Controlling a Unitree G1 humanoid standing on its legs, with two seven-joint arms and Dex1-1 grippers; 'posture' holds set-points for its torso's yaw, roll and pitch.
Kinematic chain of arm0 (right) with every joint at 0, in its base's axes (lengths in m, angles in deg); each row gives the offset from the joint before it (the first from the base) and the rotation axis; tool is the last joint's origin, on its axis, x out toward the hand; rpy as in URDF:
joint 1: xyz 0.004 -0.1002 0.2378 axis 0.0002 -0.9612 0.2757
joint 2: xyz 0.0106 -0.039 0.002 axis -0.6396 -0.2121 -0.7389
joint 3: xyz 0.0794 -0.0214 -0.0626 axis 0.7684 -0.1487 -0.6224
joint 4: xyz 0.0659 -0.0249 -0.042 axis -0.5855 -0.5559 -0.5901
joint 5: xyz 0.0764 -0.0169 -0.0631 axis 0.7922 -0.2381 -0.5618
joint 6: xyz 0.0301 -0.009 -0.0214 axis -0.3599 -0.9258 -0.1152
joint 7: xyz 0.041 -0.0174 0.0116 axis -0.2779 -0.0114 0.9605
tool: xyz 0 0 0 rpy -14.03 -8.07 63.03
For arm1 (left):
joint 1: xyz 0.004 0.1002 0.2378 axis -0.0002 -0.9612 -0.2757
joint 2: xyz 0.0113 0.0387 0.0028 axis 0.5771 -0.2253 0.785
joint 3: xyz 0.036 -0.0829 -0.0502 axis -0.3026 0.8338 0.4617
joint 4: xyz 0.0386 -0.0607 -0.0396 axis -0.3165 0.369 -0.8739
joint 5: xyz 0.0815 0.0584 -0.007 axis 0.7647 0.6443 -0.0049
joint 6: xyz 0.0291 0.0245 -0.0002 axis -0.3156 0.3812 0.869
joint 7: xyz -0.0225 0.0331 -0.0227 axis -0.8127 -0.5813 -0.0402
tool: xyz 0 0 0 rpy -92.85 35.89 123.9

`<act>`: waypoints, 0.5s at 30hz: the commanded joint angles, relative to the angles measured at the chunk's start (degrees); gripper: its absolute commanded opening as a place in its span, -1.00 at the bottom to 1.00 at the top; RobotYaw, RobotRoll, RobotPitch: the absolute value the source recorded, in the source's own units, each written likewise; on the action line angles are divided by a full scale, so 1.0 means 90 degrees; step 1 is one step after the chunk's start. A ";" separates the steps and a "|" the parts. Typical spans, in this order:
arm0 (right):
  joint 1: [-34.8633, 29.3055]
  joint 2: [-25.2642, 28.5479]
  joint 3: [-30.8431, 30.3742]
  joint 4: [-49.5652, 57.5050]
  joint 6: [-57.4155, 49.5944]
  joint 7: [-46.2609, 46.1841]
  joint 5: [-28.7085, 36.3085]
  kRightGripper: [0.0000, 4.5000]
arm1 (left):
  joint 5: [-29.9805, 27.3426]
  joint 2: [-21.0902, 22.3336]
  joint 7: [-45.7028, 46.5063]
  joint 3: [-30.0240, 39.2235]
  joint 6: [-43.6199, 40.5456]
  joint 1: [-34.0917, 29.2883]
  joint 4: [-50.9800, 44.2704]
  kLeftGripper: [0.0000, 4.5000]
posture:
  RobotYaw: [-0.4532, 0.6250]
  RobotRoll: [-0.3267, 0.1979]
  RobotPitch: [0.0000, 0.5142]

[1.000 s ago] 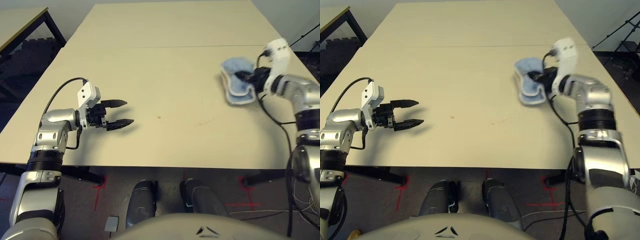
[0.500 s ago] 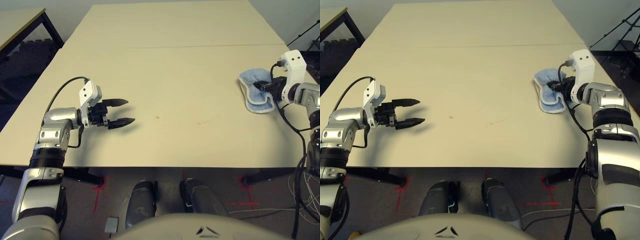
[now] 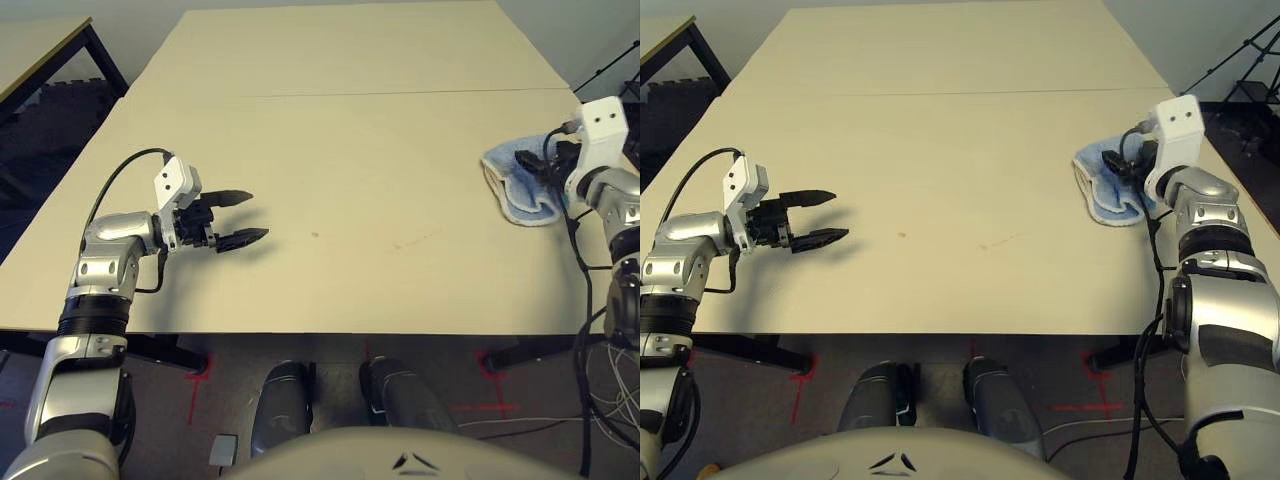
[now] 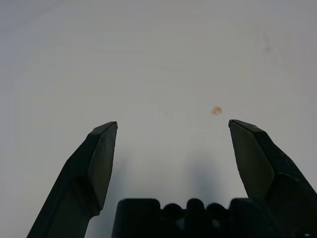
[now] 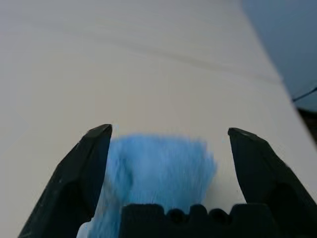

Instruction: Wipe the water off the table with a rag.

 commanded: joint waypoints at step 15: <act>-0.1361 -0.0420 0.1248 0.1373 0.0647 0.0874 0.1514 0.99 | 0.0558 -0.0431 0.4665 0.1620 0.1141 0.0749 0.1729 1.00 | -0.40 0.25 -0.56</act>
